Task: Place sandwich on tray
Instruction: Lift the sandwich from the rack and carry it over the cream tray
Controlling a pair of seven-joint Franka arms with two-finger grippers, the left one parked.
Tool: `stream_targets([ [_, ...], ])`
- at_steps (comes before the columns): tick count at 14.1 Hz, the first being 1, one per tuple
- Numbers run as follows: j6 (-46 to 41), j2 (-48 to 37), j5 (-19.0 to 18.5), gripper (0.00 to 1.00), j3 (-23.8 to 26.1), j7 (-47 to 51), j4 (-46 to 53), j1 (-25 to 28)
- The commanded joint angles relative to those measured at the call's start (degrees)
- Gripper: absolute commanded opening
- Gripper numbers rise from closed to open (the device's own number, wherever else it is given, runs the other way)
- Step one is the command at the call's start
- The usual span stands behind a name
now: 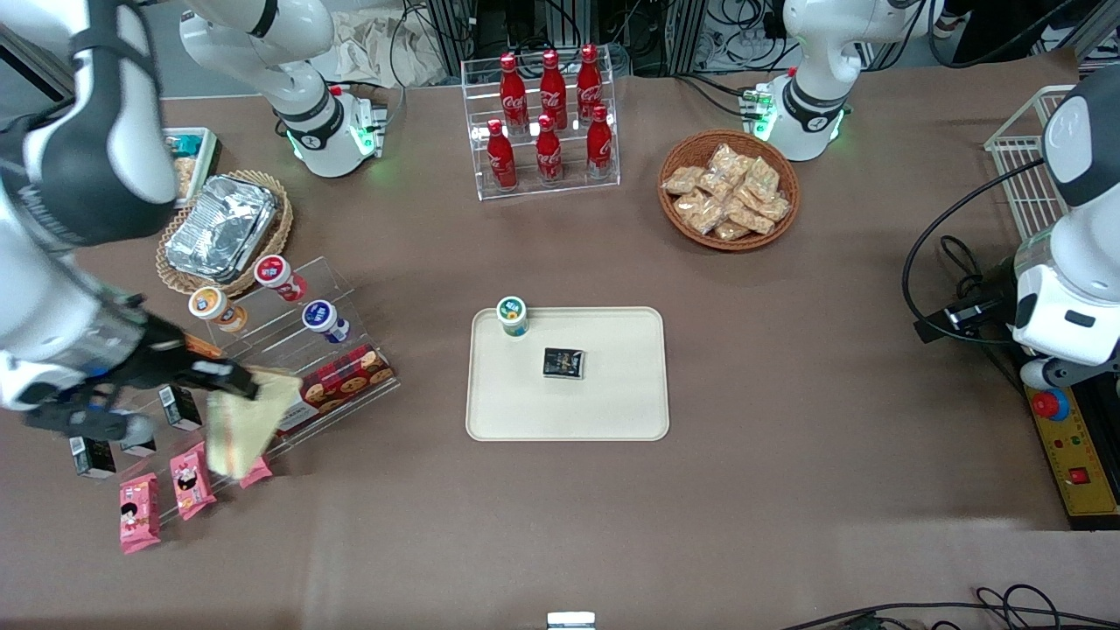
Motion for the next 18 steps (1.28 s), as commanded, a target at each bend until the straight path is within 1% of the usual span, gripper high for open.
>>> stream_targets([
  [1, 3.6, 1.4, -1.3, 0.48, -0.8, -5.6, 0.8, 7.6],
  [2, 5.6, 2.7, -2.2, 0.48, -0.7, -7.2, 0.8, 9.8],
  [5, 12.4, 6.1, -8.7, 0.48, -0.7, -15.3, 0.8, 16.9],
  [6, 14.0, 7.4, -10.1, 0.48, -0.7, -17.2, 0.8, 18.3],
  [9, 17.3, 11.4, -10.8, 0.48, -0.7, -26.5, 0.7, 22.0],
  [11, 20.2, 14.6, -12.4, 0.48, -0.8, -33.1, 0.7, 23.8],
  [15, 23.9, 19.3, -13.1, 0.48, -0.8, -40.6, 0.6, 25.9],
  [17, 24.7, 21.1, -16.2, 0.48, -1.0, -48.9, 0.3, 26.7],
  [18, 25.2, 21.9, -16.9, 0.48, -1.0, -49.9, 0.2, 26.7],
])
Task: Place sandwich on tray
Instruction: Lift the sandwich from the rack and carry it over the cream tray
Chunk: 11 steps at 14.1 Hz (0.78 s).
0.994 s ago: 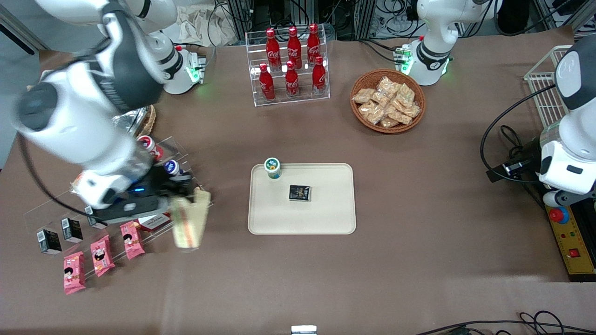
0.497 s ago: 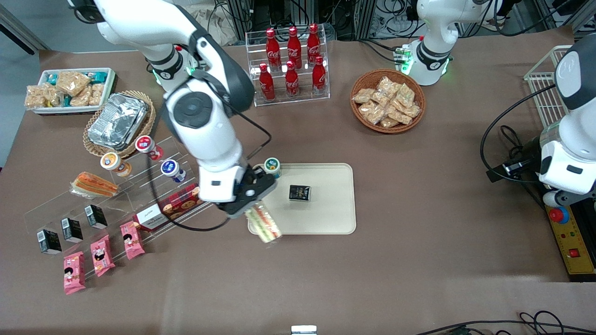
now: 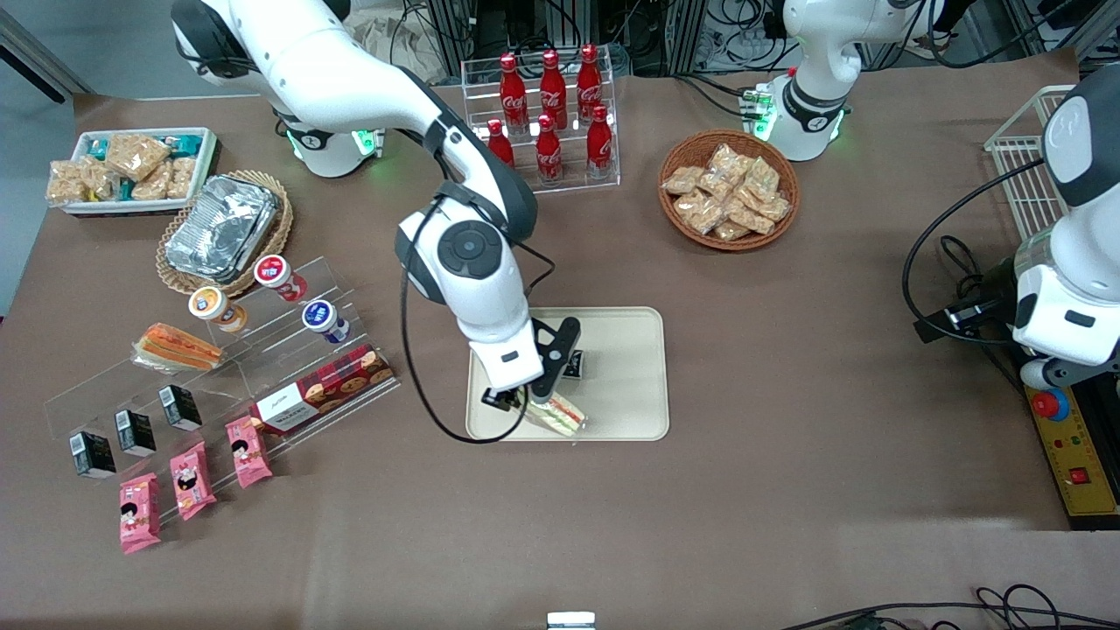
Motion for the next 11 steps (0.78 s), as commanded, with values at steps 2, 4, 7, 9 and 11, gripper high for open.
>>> stream_targets([
  [2, 4.8, 4.0, -3.1, 0.48, -0.7, -4.8, 0.7, 0.7],
  [4, 7.0, 5.9, -4.3, 0.49, -0.6, -4.5, 0.8, 1.6],
  [7, 9.0, 7.7, -4.6, 0.49, -0.6, -4.9, 0.7, 2.7],
  [9, 9.4, 8.4, -4.6, 0.50, -0.6, -5.1, 0.7, 3.6],
  [11, 9.5, 8.9, -4.3, 0.67, -0.5, -5.0, 0.7, 3.9],
])
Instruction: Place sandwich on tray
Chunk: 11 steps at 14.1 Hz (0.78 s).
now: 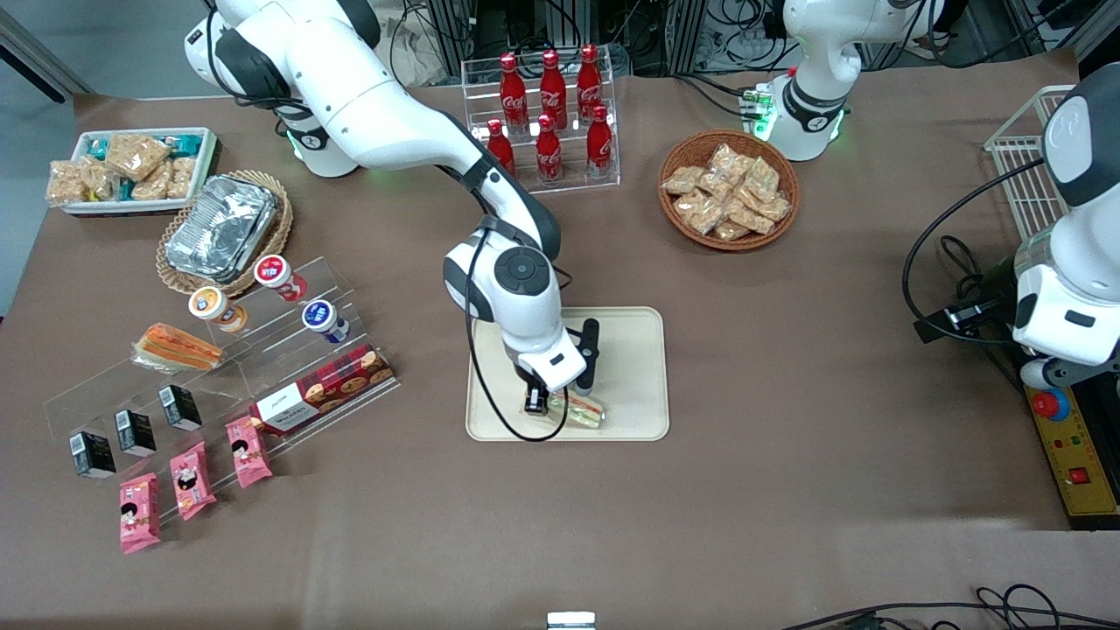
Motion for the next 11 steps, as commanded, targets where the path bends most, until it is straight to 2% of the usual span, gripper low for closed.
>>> stream_targets([
  [1, 1.0, 0.9, -0.6, 0.77, -0.4, 0.5, 0.9, 0.6],
  [2, 1.0, 0.9, 0.9, 0.89, -0.3, 0.9, 0.9, 0.6],
  [3, 0.9, 0.6, 5.6, 0.94, -0.5, 3.1, 0.9, 0.4],
  [4, 0.7, 0.3, 8.5, 0.94, -0.6, 4.5, 0.9, 0.1],
  [8, -2.2, -2.6, 9.5, 0.94, -0.4, 7.4, 1.1, -0.3],
  [11, -8.8, -8.3, 12.7, 0.94, -1.9, 14.7, 1.0, -1.3],
])
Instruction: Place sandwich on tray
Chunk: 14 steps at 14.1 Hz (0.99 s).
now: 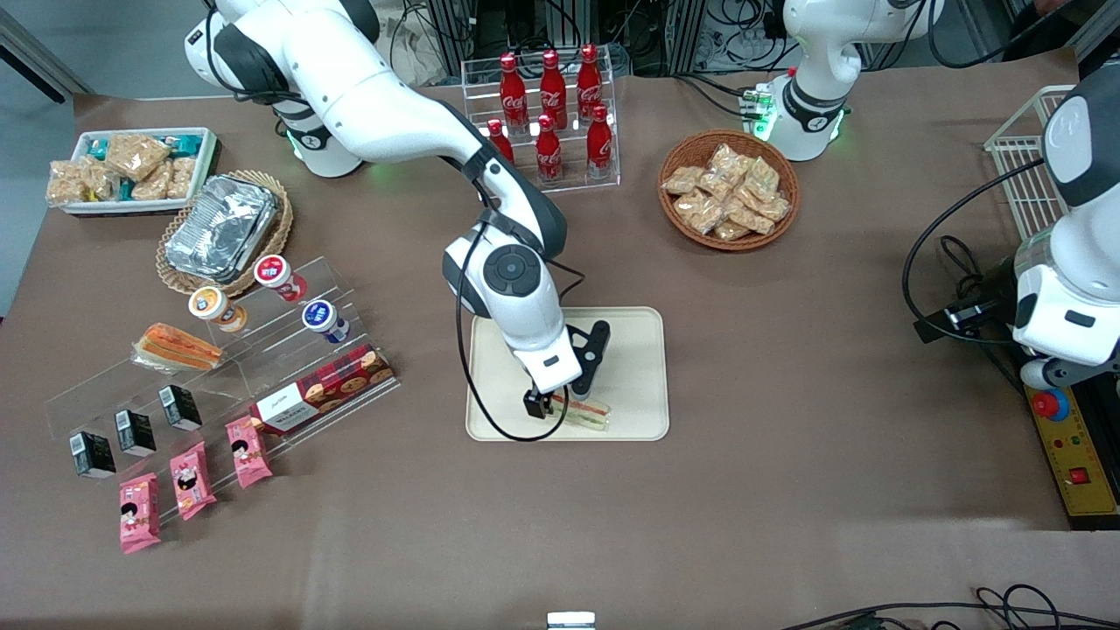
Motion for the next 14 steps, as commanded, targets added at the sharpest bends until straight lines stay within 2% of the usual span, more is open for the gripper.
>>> stream_targets([
  [1, -7.7, -6.4, 2.2, 0.94, -0.9, 7.2, -0.9, -2.1],
  [2, -9.2, -7.9, 2.8, 0.94, -0.9, 8.4, -0.9, -3.6],
  [5, -15.1, -12.7, 9.4, 0.97, -0.9, 8.8, -1.0, -11.0],
  [6, -18.0, -14.1, 10.0, 0.97, -0.9, 8.8, -0.9, -13.7],
  [9, -24.4, -19.3, 9.3, 0.98, -1.1, 8.5, -1.0, -19.9],
  [11, -26.1, -21.7, 4.8, 0.98, -2.3, 8.3, -1.1, -21.4],
  [12, -26.1, -22.4, 4.0, 0.98, -2.8, 8.1, -1.1, -22.1],
  [14, -27.4, -23.8, 4.2, 0.98, -3.1, 8.6, -1.1, -24.8],
])
